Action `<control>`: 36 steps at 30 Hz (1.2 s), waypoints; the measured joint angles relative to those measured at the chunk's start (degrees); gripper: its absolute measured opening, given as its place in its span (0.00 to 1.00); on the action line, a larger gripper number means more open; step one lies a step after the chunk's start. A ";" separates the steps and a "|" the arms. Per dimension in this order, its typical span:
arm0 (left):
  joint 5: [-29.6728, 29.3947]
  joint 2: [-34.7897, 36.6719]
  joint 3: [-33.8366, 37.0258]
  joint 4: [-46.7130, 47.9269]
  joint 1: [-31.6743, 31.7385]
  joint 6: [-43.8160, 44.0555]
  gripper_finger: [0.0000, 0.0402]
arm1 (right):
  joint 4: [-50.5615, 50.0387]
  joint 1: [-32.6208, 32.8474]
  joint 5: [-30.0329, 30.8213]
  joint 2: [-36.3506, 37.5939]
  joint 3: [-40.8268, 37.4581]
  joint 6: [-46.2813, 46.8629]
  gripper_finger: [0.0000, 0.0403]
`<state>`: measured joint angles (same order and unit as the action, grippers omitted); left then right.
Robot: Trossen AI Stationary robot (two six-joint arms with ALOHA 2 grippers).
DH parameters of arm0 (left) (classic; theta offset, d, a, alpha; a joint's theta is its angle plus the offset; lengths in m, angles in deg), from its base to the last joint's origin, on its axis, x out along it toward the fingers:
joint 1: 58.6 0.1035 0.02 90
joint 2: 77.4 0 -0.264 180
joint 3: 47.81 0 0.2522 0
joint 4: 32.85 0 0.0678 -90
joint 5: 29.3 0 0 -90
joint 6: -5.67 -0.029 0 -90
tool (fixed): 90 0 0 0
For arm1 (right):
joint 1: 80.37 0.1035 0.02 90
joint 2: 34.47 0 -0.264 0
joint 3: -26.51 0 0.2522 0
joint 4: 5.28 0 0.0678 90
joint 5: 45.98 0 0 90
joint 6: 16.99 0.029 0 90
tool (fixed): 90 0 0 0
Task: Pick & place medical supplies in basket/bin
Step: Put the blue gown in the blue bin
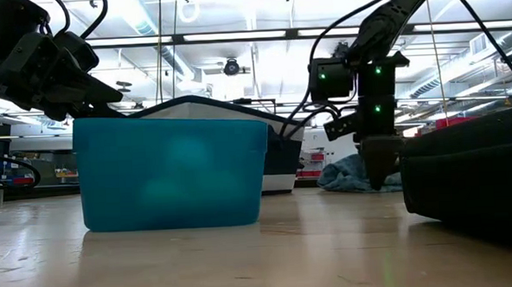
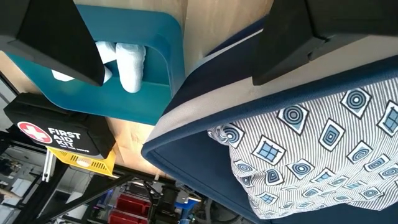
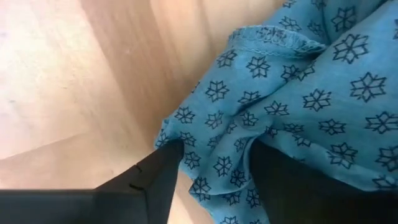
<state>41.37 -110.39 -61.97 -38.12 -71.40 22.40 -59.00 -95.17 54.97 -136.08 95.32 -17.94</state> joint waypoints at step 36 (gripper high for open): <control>-0.15 0.02 0.00 -0.02 0.01 -0.66 0.99 | -0.82 25.44 14.17 14.72 -0.37 17.83 0.00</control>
<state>41.21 -110.37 -61.97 -38.14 -71.39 21.75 -59.82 -69.73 69.14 -121.36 94.95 -0.11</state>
